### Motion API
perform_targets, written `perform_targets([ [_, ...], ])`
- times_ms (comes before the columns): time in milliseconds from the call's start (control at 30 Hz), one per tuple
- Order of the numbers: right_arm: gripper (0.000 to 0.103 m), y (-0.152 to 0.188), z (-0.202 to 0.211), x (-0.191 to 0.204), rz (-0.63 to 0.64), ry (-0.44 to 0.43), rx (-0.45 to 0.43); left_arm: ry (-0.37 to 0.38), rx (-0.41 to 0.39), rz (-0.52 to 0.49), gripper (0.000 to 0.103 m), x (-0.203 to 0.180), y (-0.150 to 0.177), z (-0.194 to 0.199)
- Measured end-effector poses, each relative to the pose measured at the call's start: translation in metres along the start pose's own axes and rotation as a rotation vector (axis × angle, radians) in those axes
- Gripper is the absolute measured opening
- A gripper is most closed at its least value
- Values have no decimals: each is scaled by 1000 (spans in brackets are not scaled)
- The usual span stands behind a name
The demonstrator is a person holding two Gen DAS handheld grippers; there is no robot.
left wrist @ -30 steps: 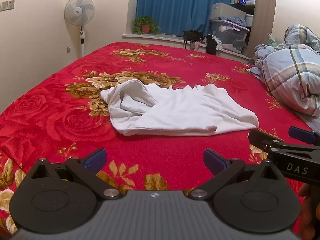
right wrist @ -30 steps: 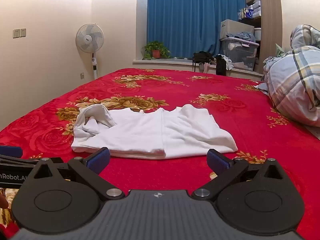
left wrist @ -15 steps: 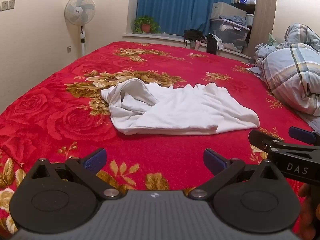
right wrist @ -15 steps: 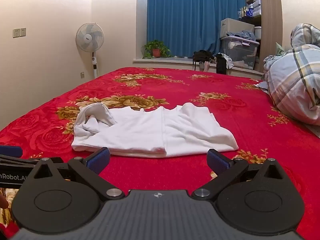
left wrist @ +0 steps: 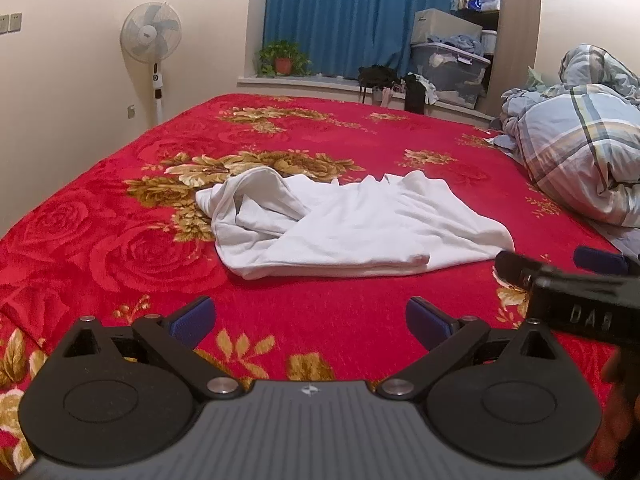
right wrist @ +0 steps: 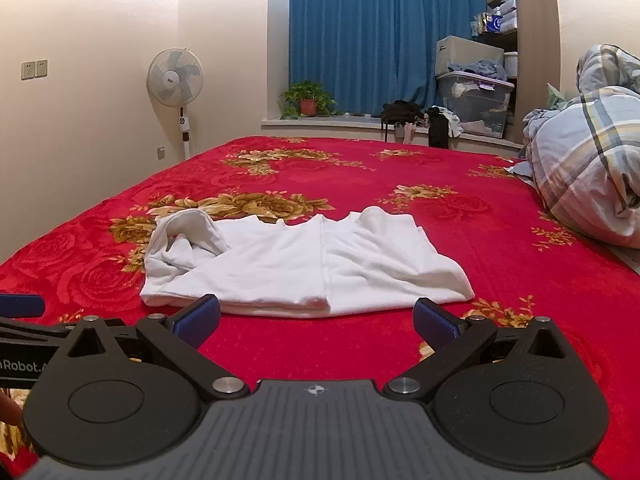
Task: Fold small clothes
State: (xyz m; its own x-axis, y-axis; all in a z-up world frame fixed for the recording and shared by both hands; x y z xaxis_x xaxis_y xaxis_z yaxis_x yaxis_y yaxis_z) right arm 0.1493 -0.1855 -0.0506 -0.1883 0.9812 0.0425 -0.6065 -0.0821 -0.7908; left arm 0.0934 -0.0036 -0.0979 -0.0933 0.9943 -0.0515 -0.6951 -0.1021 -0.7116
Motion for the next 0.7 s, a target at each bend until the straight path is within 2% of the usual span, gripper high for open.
perform_targets([
  [33,97,-3,0,-1,-9,-1,-7,0,-5,-5,91,0,-1,0],
  [67,97,-5,0,-3,-8,8,-13,8,-10,-13,72,0,-1,0],
  [167,94,-20,3,-14,-18,19,-47,27,2,-52,37,-3,-2,-7],
  [233,86,-35,3,-21,-2,15,-63,35,31,-65,27,-5,-5,-16],
  [367,73,-72,7,-51,26,43,-135,11,36,-62,27,-14,-21,-41],
  [400,64,-84,11,-63,15,48,-178,16,38,-55,27,-20,-26,-50],
  [433,56,-88,10,-74,-6,46,-169,25,45,-43,27,-26,-30,-60],
  [567,55,-90,8,-121,-159,29,-113,71,79,24,27,-61,-49,-108],
  [600,55,-83,-1,-129,-194,23,-66,79,82,40,27,-69,-54,-118],
  [700,55,-82,0,-144,-216,30,-51,93,90,59,34,-96,-69,-150],
])
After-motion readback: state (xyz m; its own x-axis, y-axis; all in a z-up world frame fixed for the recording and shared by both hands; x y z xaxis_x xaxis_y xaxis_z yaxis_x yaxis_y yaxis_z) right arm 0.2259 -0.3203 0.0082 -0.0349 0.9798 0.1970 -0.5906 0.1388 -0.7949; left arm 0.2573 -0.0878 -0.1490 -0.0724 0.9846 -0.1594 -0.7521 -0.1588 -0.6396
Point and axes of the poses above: each gripper's, at about its wrist camera, not at the fingertips, and z roughly against the way its jaws point, x to its left, y to its underside, the point moved 10 cm from there along -z, roughly the way its jaws point, and after that the axes turned 11 degrees about x, right-handed, at the moved point
